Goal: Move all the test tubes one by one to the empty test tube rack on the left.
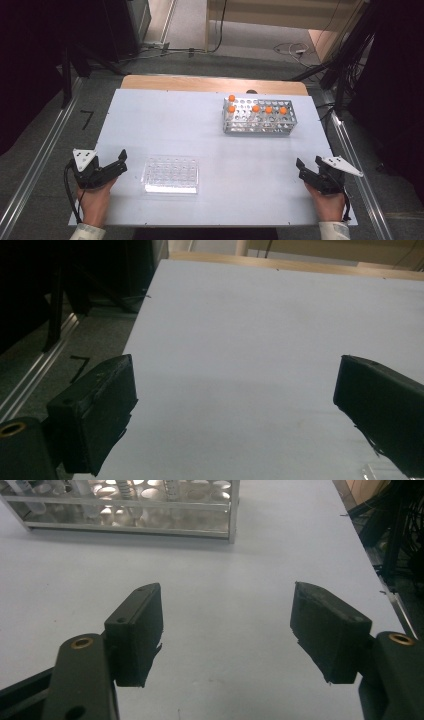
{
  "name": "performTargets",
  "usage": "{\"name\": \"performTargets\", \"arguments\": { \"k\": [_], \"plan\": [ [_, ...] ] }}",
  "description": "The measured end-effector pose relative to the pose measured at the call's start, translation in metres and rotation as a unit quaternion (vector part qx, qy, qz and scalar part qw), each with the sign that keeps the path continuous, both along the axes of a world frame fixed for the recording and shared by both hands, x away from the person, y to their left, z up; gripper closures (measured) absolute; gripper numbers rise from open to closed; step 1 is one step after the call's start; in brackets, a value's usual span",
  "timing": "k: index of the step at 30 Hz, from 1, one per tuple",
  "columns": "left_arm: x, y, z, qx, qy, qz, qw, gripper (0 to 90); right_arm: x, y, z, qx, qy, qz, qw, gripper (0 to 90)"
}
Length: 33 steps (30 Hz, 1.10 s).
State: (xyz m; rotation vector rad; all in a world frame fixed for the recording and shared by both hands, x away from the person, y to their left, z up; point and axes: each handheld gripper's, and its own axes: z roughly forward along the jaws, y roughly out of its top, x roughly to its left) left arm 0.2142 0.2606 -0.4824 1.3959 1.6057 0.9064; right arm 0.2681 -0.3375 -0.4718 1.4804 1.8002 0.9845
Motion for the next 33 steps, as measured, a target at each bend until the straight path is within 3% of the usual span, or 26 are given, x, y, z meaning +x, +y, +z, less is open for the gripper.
{"name": "performTargets", "arguments": {
  "k": [5, 10, 16, 20, 26, 33],
  "plan": [
    [-0.001, -0.002, 0.001, 0.003, -0.004, -0.006, 1.0000, 3.9, 0.001, 0.001, 0.001, 0.002, -0.002, 0.003, 1.0000, 28.0],
    [0.003, -0.001, -0.001, -0.001, 0.008, -0.015, 0.9998, 3.9, 0.007, 0.001, 0.003, 0.012, -0.004, 0.001, 0.9999, 27.3],
    [0.003, -0.001, -0.001, -0.003, 0.008, -0.014, 0.9999, 3.8, 0.013, 0.008, 0.006, 0.003, 0.004, -0.004, 1.0000, 15.6],
    [0.003, -0.002, -0.001, -0.001, 0.007, -0.014, 0.9999, 3.8, 0.014, 0.014, 0.009, -0.002, -0.007, 0.005, 1.0000, 14.6],
    [0.003, -0.002, -0.002, -0.001, 0.007, -0.013, 0.9999, 3.8, 0.021, 0.019, 0.008, -0.005, -0.004, 0.008, 1.0000, 14.7],
    [0.003, -0.002, -0.002, -0.001, 0.008, -0.011, 0.9999, 3.8, 0.038, 0.026, 0.012, 0.002, -0.011, 0.011, 0.9999, 17.1]
  ]
}}
